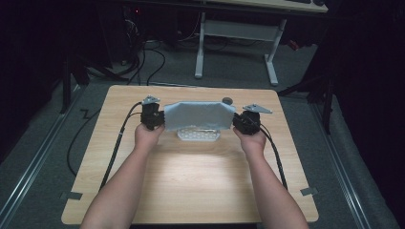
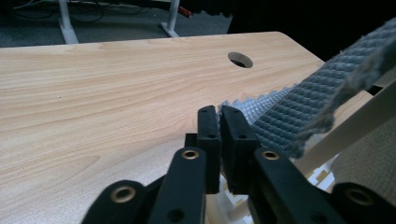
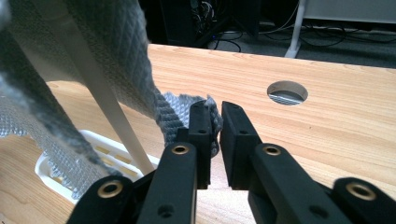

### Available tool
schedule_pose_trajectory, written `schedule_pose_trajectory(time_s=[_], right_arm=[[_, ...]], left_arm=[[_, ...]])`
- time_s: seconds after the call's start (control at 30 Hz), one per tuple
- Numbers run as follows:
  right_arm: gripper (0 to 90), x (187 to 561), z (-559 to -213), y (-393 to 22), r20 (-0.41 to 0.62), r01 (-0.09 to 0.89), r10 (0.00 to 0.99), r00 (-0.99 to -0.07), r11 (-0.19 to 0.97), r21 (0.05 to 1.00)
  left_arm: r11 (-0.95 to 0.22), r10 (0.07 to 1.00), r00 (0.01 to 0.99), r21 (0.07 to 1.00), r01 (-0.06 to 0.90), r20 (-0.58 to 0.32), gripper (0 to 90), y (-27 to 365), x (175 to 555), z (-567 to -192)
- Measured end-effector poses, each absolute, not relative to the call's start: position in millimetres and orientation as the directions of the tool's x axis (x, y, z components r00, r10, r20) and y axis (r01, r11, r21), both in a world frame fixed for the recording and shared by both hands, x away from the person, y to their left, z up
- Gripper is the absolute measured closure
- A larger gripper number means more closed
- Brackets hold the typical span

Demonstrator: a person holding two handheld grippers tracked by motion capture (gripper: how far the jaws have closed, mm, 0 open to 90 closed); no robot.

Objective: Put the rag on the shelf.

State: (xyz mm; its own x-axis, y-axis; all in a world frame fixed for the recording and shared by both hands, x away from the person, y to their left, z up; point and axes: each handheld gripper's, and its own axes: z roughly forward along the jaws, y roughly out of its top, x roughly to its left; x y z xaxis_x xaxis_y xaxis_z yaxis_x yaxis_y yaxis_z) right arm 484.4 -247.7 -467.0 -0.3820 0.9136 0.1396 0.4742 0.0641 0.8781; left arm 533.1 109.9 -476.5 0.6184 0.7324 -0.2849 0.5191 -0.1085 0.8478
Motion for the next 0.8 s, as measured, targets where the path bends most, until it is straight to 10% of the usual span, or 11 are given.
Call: schedule_pose_trajectory(time_s=[0.33,0.8], right_arm=[[72.3,481.6,-461.9,-256.7,0.131,0.474,0.921,-0.366,0.063,0.878],[59.1,471.1,-444.9,-274.0,0.083,0.451,0.936,-0.342,0.086,0.888]], left_arm=[[-0.069,0.789,0.566,0.882,0.466,-0.237,57.3,128.9,523.5,-462.2],[-0.078,0.848,0.497,0.884,0.461,-0.185,51.3,173.6,513.6,-454.1]])
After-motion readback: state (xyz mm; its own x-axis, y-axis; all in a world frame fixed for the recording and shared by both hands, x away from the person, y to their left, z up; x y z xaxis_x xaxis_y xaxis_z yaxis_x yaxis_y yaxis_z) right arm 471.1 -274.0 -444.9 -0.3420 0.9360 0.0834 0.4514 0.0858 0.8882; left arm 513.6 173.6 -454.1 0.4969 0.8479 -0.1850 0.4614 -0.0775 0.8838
